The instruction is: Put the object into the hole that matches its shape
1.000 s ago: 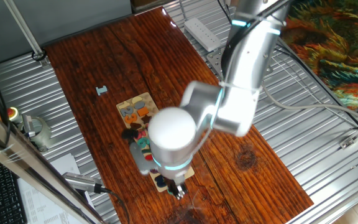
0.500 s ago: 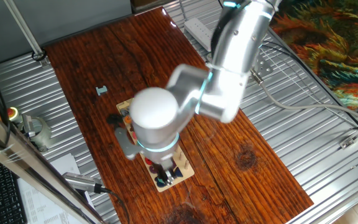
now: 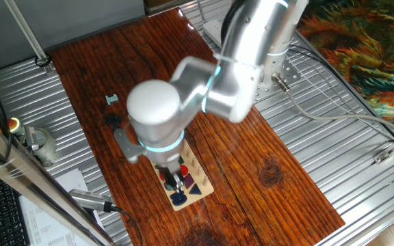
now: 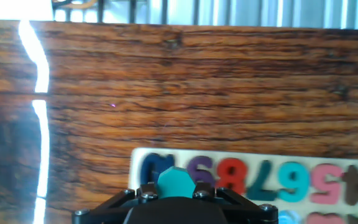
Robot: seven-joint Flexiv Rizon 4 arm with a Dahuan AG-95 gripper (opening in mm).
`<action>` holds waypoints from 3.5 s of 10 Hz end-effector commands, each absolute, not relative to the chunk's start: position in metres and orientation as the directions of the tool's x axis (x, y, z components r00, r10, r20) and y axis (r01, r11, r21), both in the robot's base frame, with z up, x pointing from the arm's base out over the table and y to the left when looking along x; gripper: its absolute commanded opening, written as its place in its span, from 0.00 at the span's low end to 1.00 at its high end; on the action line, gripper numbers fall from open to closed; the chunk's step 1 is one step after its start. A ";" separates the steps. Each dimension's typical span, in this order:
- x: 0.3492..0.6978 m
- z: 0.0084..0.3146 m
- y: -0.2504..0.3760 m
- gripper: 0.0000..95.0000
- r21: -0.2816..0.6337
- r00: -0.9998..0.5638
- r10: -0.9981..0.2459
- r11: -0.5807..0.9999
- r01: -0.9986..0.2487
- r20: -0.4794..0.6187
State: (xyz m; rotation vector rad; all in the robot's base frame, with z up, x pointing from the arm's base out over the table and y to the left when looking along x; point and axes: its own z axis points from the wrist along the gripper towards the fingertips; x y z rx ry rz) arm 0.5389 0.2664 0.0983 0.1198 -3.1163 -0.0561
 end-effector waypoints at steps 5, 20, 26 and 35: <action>0.540 0.097 0.231 0.00 0.032 -0.987 -0.159 0.987 -0.159 0.017; 0.506 0.088 0.143 0.00 0.042 -1.000 -0.022 0.999 -0.022 0.022; 0.492 0.058 0.141 0.00 0.039 -0.999 -0.047 0.998 -0.046 0.017; 0.490 0.047 0.145 0.00 0.040 -0.998 -0.066 0.997 -0.065 0.020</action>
